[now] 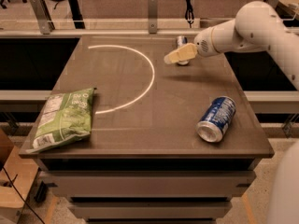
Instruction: Pick redbull can
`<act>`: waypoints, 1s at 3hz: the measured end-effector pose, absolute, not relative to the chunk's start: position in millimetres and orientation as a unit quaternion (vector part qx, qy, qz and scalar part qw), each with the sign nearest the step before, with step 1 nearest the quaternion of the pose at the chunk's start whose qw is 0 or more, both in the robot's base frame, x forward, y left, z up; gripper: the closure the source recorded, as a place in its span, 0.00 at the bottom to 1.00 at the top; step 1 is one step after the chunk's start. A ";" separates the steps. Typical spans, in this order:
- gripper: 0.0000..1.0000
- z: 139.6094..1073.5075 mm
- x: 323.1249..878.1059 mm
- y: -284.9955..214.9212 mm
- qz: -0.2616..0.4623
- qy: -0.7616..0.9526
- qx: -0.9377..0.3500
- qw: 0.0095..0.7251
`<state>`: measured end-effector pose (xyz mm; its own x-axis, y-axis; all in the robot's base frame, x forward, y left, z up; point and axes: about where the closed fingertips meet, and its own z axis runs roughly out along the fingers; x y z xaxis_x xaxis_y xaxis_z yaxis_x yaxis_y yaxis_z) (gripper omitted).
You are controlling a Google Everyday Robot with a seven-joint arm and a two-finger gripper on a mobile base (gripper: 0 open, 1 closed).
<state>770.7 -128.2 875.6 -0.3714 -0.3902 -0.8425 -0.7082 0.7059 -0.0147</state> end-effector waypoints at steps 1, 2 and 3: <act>0.00 853.9 789.7 -120.6 0.179 0.822 -0.318 0.436; 0.00 838.3 801.9 -132.1 0.171 0.838 -0.285 0.432; 0.19 835.9 808.9 -150.3 0.161 0.848 -0.257 0.435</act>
Offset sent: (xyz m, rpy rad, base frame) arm 0.0445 -0.0256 -0.0515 0.0282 0.0917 -0.2087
